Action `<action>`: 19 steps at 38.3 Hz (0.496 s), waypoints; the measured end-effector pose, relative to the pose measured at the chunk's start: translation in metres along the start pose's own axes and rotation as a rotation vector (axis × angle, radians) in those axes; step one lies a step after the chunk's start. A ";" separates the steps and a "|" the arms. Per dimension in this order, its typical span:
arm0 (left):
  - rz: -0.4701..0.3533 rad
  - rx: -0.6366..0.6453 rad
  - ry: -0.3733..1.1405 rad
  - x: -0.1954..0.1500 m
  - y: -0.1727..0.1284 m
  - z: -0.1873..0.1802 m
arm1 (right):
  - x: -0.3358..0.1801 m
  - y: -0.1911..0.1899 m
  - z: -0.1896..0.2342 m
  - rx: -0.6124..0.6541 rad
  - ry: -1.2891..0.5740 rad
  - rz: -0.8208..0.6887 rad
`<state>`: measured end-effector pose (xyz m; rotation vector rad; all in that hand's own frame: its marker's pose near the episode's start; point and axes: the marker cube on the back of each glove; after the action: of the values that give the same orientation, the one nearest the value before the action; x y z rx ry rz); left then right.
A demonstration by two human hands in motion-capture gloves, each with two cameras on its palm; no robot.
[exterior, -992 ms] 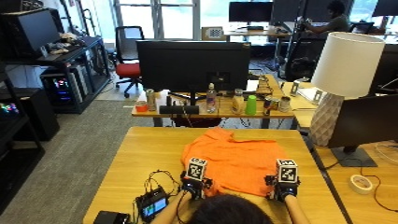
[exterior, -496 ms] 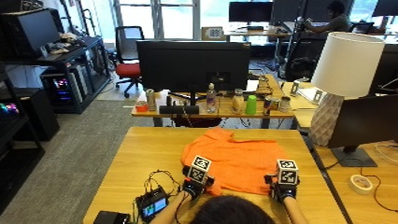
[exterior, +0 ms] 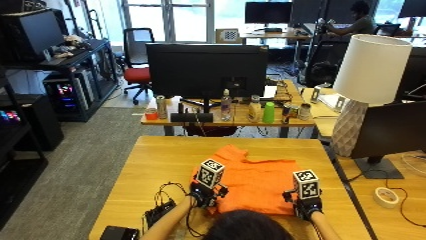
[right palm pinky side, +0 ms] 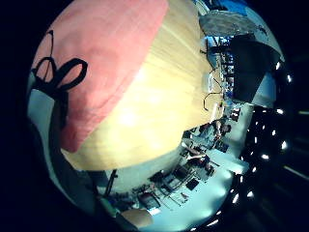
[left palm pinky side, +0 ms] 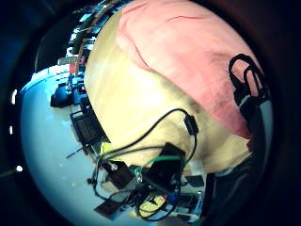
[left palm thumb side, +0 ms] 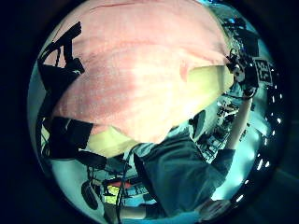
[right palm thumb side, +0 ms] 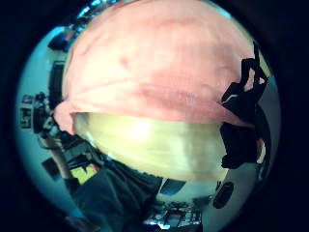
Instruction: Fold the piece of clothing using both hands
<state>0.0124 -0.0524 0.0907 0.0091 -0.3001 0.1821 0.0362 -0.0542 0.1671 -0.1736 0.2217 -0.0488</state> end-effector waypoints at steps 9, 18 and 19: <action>0.119 0.031 0.123 0.014 0.060 -0.045 | 0.006 0.054 -0.055 -0.038 -0.021 -0.042; 0.157 0.154 0.265 0.006 0.081 -0.079 | 0.014 0.075 -0.105 -0.061 -0.013 -0.049; 0.152 0.178 0.283 0.005 0.078 -0.084 | 0.015 0.074 -0.112 -0.062 -0.006 -0.036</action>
<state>0.0277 0.0285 0.0104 0.1355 -0.0008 0.3571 0.0281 -0.0014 0.0437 -0.2398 0.2144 -0.0769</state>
